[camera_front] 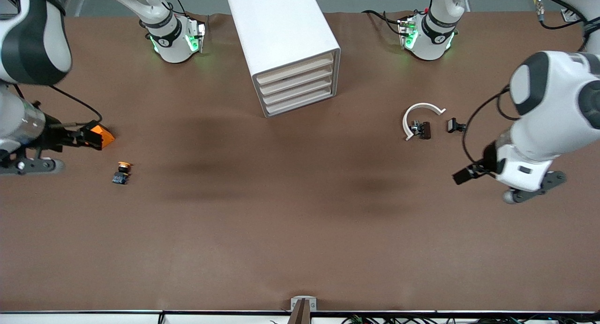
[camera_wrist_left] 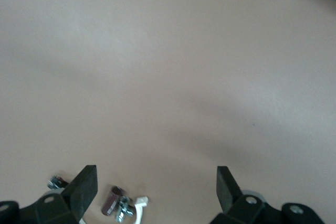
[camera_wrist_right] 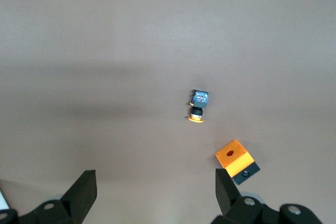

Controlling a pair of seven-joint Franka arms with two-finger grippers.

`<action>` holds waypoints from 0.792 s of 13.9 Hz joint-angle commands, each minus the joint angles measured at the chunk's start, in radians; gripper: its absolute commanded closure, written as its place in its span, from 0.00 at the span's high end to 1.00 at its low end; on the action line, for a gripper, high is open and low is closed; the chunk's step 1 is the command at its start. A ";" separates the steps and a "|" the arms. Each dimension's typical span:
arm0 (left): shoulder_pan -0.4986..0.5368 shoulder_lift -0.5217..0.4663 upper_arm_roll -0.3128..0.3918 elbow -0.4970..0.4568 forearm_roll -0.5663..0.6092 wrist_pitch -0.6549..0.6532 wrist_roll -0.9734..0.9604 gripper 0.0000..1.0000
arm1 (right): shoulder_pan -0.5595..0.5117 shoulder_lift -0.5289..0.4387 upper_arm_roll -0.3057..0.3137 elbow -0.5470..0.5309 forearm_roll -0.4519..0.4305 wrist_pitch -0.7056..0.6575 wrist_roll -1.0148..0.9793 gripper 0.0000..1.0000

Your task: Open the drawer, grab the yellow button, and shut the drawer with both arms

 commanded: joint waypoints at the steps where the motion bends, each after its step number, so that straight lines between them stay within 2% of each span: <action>1: 0.081 0.026 -0.012 0.105 0.021 -0.028 0.024 1.00 | -0.011 -0.057 0.004 -0.008 -0.001 -0.022 0.001 1.00; 4: 0.159 -0.031 -0.016 0.111 0.020 -0.096 0.174 1.00 | -0.014 -0.057 -0.003 0.081 0.016 -0.077 0.007 1.00; 6: 0.161 -0.075 -0.012 0.110 0.020 -0.154 0.243 1.00 | -0.014 -0.057 -0.003 0.095 0.017 -0.085 0.009 1.00; 8: 0.173 -0.137 -0.013 0.102 0.018 -0.232 0.306 1.00 | -0.016 -0.060 -0.006 0.125 0.065 -0.111 0.011 1.00; 11: 0.196 -0.236 -0.027 0.049 0.018 -0.350 0.404 1.00 | -0.023 -0.055 -0.005 0.144 0.073 -0.117 0.011 1.00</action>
